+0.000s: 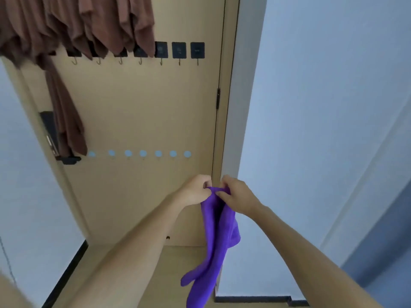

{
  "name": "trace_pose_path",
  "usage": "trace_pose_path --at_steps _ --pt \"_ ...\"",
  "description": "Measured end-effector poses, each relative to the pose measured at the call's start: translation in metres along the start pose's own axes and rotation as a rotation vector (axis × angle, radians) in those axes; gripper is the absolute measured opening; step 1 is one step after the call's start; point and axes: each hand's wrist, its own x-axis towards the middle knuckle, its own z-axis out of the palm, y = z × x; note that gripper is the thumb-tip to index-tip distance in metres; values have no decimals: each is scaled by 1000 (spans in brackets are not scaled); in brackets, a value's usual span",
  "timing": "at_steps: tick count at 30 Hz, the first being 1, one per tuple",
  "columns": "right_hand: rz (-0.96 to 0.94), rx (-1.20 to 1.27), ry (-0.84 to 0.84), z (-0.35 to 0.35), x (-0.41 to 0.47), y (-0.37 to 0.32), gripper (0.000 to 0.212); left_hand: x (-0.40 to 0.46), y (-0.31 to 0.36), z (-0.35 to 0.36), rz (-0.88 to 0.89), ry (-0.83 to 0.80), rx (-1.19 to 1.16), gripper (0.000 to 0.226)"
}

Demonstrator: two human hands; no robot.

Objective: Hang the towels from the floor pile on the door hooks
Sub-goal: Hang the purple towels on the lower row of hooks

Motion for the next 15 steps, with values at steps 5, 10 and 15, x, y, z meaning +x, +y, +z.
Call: trace_pose_path --at_steps 5,10,15 --pt "-35 26 -259 33 43 -71 18 -31 -63 -74 -101 92 97 32" --pt "-26 52 -373 62 80 -129 7 -59 -114 -126 -186 136 146 31" --pt "-80 92 -329 90 107 -180 16 -82 -158 -167 -280 217 104 28"
